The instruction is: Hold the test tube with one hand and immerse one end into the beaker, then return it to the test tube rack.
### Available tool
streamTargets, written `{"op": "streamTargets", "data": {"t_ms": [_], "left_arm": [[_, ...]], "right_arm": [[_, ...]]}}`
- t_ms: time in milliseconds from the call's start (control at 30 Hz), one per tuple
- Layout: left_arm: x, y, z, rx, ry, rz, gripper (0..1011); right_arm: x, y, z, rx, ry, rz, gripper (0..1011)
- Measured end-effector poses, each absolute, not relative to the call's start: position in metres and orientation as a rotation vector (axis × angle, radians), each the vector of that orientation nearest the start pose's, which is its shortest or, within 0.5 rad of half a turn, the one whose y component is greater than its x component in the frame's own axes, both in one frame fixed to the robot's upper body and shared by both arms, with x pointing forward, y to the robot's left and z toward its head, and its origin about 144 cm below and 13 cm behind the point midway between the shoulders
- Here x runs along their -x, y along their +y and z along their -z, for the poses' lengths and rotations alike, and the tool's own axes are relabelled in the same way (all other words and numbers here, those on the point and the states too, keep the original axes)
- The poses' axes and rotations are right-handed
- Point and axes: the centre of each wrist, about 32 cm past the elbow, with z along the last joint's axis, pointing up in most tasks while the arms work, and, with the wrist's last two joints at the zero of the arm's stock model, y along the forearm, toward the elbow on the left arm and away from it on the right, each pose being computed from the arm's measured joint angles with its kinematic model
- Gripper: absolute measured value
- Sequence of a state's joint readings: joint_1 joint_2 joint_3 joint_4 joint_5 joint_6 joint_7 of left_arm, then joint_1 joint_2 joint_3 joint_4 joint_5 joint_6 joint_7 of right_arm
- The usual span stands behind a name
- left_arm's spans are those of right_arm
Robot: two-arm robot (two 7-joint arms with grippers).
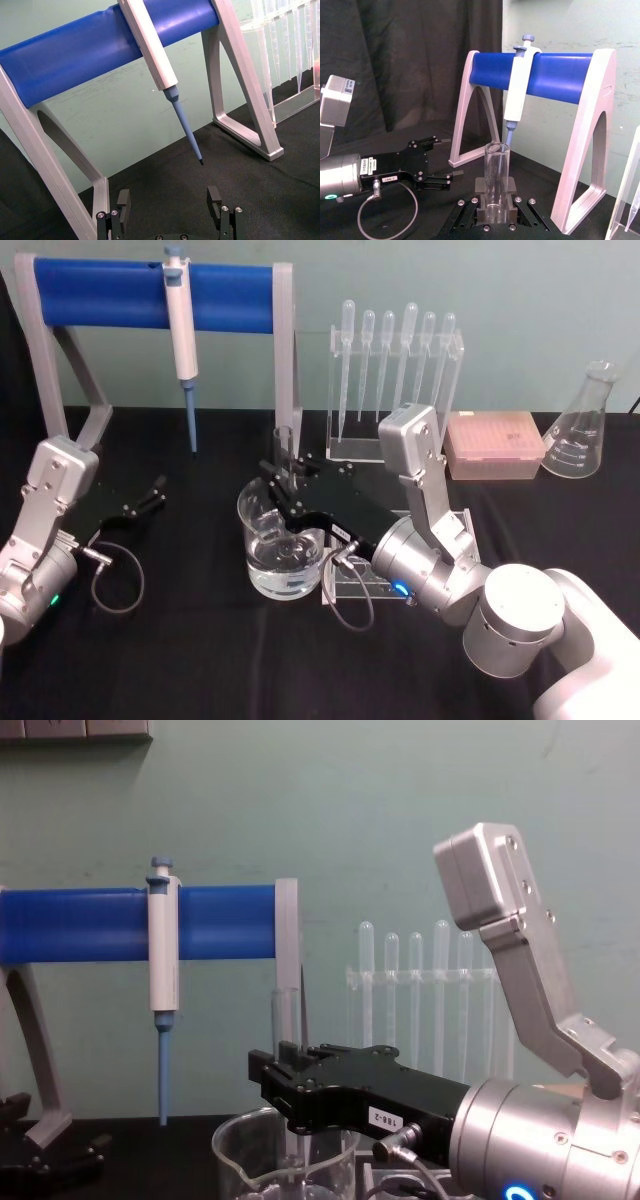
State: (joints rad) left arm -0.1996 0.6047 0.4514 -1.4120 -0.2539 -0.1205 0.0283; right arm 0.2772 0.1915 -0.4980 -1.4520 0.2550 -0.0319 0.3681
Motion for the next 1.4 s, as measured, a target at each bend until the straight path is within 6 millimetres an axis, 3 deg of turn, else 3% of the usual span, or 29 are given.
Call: {"op": "streamTargets", "data": {"t_ms": [1400], "left_arm": [[-0.4886, 0.3097, -1.1398, -0.305, -0.285, -1.248, 1000]], "right_arm": [[-0.5043, -0.1387, -1.1733, -0.026, -0.081, 0.743, 225]]}}
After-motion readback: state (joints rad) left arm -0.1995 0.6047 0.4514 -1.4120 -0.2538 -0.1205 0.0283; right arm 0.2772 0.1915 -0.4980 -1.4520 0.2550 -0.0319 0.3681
